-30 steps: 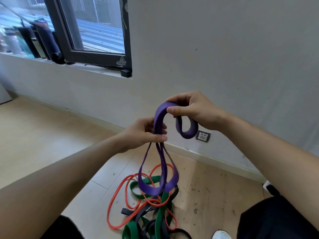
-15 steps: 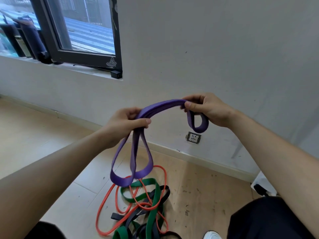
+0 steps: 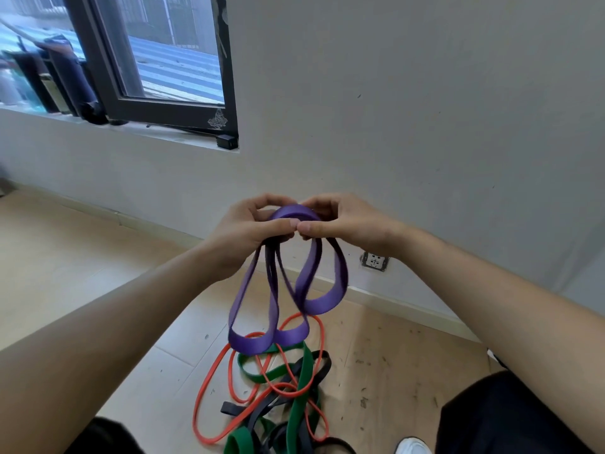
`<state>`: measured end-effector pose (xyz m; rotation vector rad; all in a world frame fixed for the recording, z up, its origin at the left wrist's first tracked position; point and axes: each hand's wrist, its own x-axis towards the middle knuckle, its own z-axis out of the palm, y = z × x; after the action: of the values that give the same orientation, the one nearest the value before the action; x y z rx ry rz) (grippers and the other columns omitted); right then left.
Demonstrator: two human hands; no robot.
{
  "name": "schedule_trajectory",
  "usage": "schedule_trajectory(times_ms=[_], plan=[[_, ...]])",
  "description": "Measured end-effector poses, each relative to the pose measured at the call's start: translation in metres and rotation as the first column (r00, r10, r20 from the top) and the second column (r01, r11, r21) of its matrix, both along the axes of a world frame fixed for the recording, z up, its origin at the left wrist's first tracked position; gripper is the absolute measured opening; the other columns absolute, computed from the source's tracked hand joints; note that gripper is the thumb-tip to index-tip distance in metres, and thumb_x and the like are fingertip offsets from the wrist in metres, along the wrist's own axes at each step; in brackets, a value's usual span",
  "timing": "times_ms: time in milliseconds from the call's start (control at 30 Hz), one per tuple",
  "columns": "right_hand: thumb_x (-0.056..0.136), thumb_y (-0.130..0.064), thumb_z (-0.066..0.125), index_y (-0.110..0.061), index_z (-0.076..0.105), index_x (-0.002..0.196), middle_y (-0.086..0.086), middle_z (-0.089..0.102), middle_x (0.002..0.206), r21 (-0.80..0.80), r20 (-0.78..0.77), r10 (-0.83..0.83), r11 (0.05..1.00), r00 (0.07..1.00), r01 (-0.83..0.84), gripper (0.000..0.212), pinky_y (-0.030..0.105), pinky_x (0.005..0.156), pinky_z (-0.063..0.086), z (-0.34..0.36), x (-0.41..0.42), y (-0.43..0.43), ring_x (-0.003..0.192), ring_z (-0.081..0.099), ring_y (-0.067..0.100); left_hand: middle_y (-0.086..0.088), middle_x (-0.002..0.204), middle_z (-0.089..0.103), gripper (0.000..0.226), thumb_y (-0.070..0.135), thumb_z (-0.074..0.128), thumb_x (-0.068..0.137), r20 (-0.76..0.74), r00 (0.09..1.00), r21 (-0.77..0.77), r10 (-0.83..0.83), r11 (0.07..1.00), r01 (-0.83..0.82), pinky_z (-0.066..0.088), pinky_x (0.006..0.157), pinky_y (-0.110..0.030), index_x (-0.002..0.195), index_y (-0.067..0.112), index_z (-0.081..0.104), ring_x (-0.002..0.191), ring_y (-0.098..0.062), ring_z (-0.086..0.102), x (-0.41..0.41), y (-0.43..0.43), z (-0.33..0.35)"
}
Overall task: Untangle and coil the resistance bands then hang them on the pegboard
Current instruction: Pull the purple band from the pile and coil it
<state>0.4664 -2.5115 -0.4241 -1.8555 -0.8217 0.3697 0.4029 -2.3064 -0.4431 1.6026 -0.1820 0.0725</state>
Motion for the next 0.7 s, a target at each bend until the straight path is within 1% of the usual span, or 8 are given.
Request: schedule_trajectory(times_ms=[133, 233, 300, 400, 467, 533, 600, 700], plan=[[0.088, -0.020, 0.078, -0.010, 0.074, 0.111, 0.007, 0.076, 0.098, -0.044, 0.112, -0.026, 0.999, 0.993, 0.031, 0.026, 0.024, 0.081, 0.055, 0.008, -0.001, -0.001, 0.085, 0.068, 0.010, -0.013, 0.097, 0.078, 0.048, 0.025, 0.080, 0.075, -0.027, 0.999, 0.107, -0.036, 0.994, 0.039, 0.059, 0.085, -0.033, 0.117, 0.013, 0.060, 0.084, -0.021, 0.072, -0.003, 0.009, 0.001], [0.088, -0.023, 0.078, -0.013, 0.074, 0.111, 0.004, 0.076, 0.097, -0.056, 0.177, -0.036, 0.997, 0.984, 0.047, 0.025, 0.028, 0.083, 0.056, 0.010, -0.002, 0.001, 0.087, 0.069, 0.012, -0.012, 0.098, 0.076, 0.046, 0.022, 0.081, 0.077, -0.022, 0.997, 0.261, -0.076, 0.962, 0.079, 0.060, 0.086, -0.035, 0.119, 0.015, 0.063, 0.091, -0.027, 0.074, -0.004, 0.012, -0.001], [0.089, -0.021, 0.077, -0.014, 0.073, 0.110, 0.003, 0.076, 0.097, -0.016, 0.167, -0.048, 0.999, 0.985, 0.051, 0.023, 0.031, 0.085, 0.056, 0.011, -0.002, 0.001, 0.089, 0.069, 0.014, -0.013, 0.098, 0.073, 0.038, 0.016, 0.082, 0.081, -0.004, 0.996, 0.347, -0.087, 0.934, 0.083, 0.061, 0.087, -0.038, 0.115, 0.015, 0.066, 0.095, -0.031, 0.073, -0.005, 0.013, -0.004], [0.091, -0.016, 0.073, -0.012, 0.074, 0.106, 0.006, 0.071, 0.093, 0.129, 0.086, -0.075, 0.990, 0.993, 0.063, 0.015, 0.030, 0.082, 0.053, 0.015, 0.003, -0.004, 0.083, 0.063, 0.014, -0.002, 0.097, 0.075, 0.031, 0.014, 0.079, 0.084, 0.026, 0.997, 0.412, -0.073, 0.909, 0.056, 0.060, 0.083, -0.031, 0.114, 0.018, 0.069, 0.094, -0.021, 0.074, -0.006, 0.016, -0.006], [0.093, -0.013, 0.071, -0.013, 0.074, 0.103, 0.007, 0.067, 0.091, 0.215, 0.021, -0.095, 0.973, 0.995, 0.088, 0.011, 0.028, 0.080, 0.051, 0.018, 0.007, -0.009, 0.080, 0.060, 0.014, -0.003, 0.097, 0.076, 0.032, 0.017, 0.079, 0.084, 0.039, 0.999, 0.365, -0.029, 0.931, 0.013, 0.058, 0.081, -0.025, 0.114, 0.017, 0.069, 0.093, -0.019, 0.074, -0.005, 0.017, -0.004], [0.094, -0.013, 0.068, -0.012, 0.073, 0.105, 0.006, 0.066, 0.089, 0.231, -0.040, -0.093, 0.968, 0.995, 0.100, 0.011, 0.026, 0.078, 0.051, 0.017, 0.012, -0.015, 0.080, 0.061, 0.016, -0.005, 0.094, 0.076, 0.039, 0.024, 0.079, 0.078, 0.038, 0.999, 0.239, 0.002, 0.971, -0.011, 0.059, 0.081, -0.026, 0.114, 0.012, 0.069, 0.091, -0.021, 0.074, -0.005, 0.017, 0.001], [0.095, -0.013, 0.066, -0.008, 0.071, 0.109, 0.006, 0.069, 0.089, 0.164, -0.087, -0.082, 0.982, 0.993, 0.096, 0.015, 0.028, 0.082, 0.052, 0.015, 0.015, -0.021, 0.084, 0.066, 0.018, -0.008, 0.091, 0.074, 0.044, 0.028, 0.077, 0.074, 0.037, 0.999, 0.124, 0.018, 0.992, -0.022, 0.059, 0.085, -0.028, 0.113, 0.009, 0.070, 0.089, -0.023, 0.073, -0.005, 0.018, 0.006], [0.096, -0.015, 0.065, -0.008, 0.067, 0.117, 0.008, 0.075, 0.100, -0.024, -0.145, -0.024, 0.999, 0.989, 0.021, 0.022, 0.030, 0.089, 0.053, 0.011, 0.014, -0.028, 0.096, 0.072, 0.020, -0.007, 0.089, 0.073, 0.041, 0.026, 0.076, 0.075, 0.023, 1.000, 0.014, 0.014, 1.000, -0.015, 0.058, 0.086, -0.028, 0.111, 0.007, 0.072, 0.087, -0.020, 0.071, -0.006, 0.016, 0.010]])
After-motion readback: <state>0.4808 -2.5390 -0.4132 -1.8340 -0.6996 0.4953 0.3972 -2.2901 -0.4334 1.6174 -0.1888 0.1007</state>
